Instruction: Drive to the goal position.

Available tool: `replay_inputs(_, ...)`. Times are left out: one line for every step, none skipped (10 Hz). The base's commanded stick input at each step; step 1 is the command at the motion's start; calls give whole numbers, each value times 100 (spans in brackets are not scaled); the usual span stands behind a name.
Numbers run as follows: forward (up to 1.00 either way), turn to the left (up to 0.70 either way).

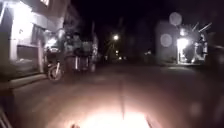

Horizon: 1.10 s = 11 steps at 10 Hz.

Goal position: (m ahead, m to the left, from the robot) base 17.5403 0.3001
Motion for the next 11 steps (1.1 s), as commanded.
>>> replay_inputs(100, -27)
replay_inputs(100, -27)
replay_inputs(100, -27)
replay_inputs(100, -27)
replay_inputs(100, -27)
replay_inputs(100, -27)
replay_inputs(100, -26)
replay_inputs(100, 0)
replay_inputs(100, 0)
replay_inputs(100, 0)
replay_inputs(100, 0)
